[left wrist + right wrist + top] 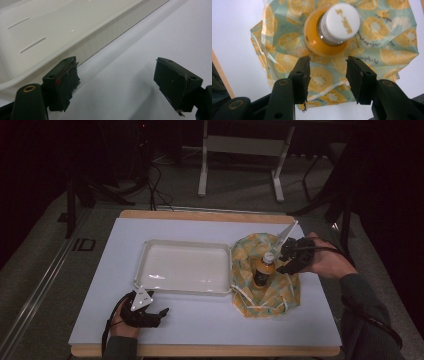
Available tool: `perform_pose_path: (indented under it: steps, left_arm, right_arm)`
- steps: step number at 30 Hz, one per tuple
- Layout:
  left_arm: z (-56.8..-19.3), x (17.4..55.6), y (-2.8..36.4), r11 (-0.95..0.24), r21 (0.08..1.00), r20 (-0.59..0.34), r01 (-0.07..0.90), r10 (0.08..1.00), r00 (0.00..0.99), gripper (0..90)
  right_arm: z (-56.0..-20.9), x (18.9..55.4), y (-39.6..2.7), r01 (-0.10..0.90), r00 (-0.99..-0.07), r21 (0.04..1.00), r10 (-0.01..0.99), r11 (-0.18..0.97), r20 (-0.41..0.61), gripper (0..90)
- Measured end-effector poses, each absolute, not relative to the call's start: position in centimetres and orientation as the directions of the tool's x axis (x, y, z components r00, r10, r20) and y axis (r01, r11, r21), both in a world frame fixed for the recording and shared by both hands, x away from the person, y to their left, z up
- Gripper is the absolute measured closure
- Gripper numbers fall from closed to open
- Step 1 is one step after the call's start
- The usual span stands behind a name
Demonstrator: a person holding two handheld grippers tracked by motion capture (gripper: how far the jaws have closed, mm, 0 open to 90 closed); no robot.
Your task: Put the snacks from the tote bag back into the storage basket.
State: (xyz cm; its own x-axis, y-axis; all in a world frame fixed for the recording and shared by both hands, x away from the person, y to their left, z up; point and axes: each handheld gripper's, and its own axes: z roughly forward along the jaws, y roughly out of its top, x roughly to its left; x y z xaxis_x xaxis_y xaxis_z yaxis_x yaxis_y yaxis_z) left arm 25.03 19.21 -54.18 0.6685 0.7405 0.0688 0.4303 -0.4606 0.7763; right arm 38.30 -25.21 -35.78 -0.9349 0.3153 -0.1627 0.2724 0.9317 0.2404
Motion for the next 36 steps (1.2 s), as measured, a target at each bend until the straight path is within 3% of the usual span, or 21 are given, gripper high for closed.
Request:
perform_pose_path:
  steps: [8, 36]
  left_arm:
    - [-54.2, 25.0, 19.2, -0.46, 0.777, 0.068, 0.43, 0.741, 0.669, 19.5]
    - [-54.2, 25.0, 19.2, -0.46, 0.777, 0.067, 0.429, 0.738, 0.671, 19.5]
  right_arm:
    - [-35.1, 38.7, -24.4, 0.26, -0.939, 0.26, 0.307, 0.93, -0.157, 55.6]
    - [-35.9, 41.3, -21.7, 0.265, -0.953, 0.165, 0.284, 0.95, -0.108, 55.4]
